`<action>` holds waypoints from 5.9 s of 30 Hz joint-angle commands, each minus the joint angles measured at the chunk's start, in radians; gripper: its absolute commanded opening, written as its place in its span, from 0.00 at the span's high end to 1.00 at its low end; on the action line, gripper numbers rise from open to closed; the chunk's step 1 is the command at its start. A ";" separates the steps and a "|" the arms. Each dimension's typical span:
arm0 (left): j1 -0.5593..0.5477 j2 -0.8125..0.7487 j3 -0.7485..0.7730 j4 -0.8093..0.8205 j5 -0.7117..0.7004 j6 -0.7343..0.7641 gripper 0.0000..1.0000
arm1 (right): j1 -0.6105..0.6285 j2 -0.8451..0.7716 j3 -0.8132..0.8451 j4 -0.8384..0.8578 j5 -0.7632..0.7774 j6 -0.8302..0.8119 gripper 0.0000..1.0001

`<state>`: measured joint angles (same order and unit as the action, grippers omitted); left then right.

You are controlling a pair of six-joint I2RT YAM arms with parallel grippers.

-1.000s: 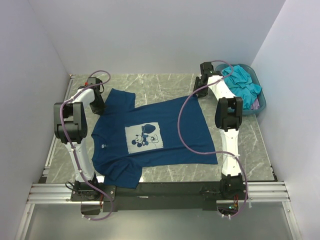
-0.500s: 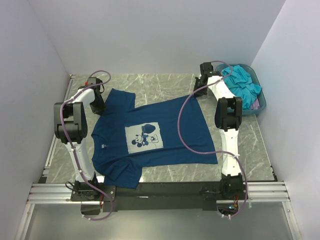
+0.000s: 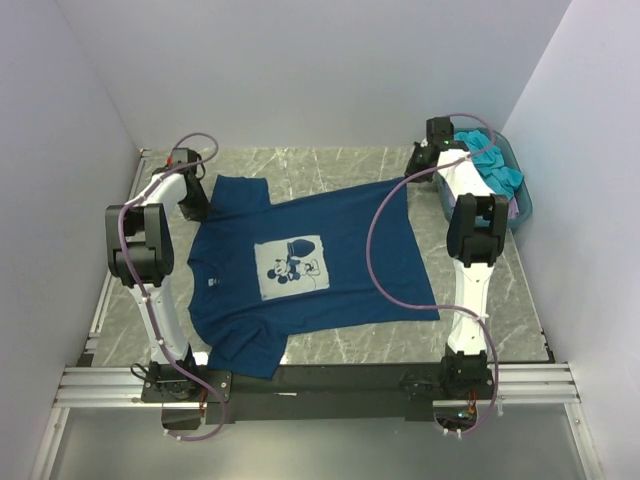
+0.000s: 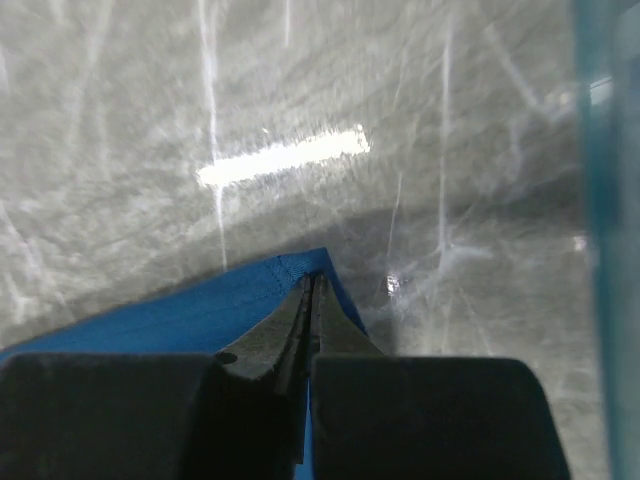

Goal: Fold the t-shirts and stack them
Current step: Fold the tshirt

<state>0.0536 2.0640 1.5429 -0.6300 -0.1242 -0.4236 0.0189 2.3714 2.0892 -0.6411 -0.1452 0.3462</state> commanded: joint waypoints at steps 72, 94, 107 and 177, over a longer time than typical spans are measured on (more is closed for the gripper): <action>0.003 -0.269 -0.376 0.033 0.055 -0.093 0.82 | -0.071 -0.340 -0.600 0.123 0.009 0.068 0.92; 0.017 -0.562 -0.518 0.102 0.037 -0.270 0.41 | 0.134 -0.496 -0.598 0.123 -0.017 0.079 0.59; 0.054 -0.254 -0.385 0.154 0.115 -0.291 0.58 | 0.107 -0.235 -0.482 0.149 -0.028 0.142 0.63; -0.084 0.110 0.224 0.089 0.115 0.026 0.99 | 0.618 -0.798 -0.926 0.215 -0.025 0.105 0.42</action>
<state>-0.0280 2.2688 1.8023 -0.5201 -0.0376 -0.4015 0.6243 1.6394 1.1496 -0.4377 -0.1917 0.4553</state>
